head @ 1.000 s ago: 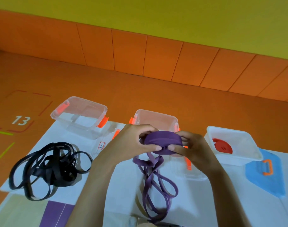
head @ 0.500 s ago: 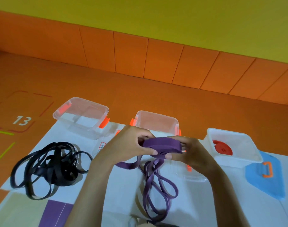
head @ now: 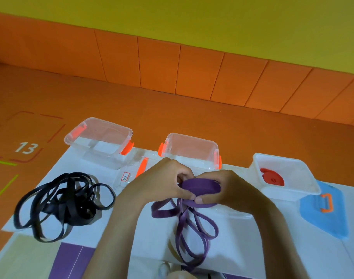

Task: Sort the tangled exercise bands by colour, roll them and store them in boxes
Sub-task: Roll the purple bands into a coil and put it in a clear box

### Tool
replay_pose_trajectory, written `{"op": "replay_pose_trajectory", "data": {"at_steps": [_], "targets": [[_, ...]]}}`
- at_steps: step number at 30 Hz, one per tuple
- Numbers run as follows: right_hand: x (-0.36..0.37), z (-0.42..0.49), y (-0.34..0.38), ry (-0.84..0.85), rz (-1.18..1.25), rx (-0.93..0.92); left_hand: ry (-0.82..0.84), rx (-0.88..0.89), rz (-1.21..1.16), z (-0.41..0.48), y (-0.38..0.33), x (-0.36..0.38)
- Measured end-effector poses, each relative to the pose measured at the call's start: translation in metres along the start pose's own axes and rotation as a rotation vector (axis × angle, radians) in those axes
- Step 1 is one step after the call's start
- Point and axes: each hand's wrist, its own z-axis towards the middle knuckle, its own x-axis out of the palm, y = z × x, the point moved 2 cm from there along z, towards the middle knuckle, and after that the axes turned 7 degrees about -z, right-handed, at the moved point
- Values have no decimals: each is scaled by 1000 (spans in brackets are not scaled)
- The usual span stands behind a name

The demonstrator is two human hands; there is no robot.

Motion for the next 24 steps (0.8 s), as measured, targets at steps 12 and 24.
{"op": "replay_pose_trajectory", "data": {"at_steps": [12, 24], "targets": [[-7, -8, -8, -143, 122, 40, -116, -2, -277, -5, 19, 3], [-16, -9, -6, -103, 79, 24, -19, -15, -157, -9, 16, 3]]}}
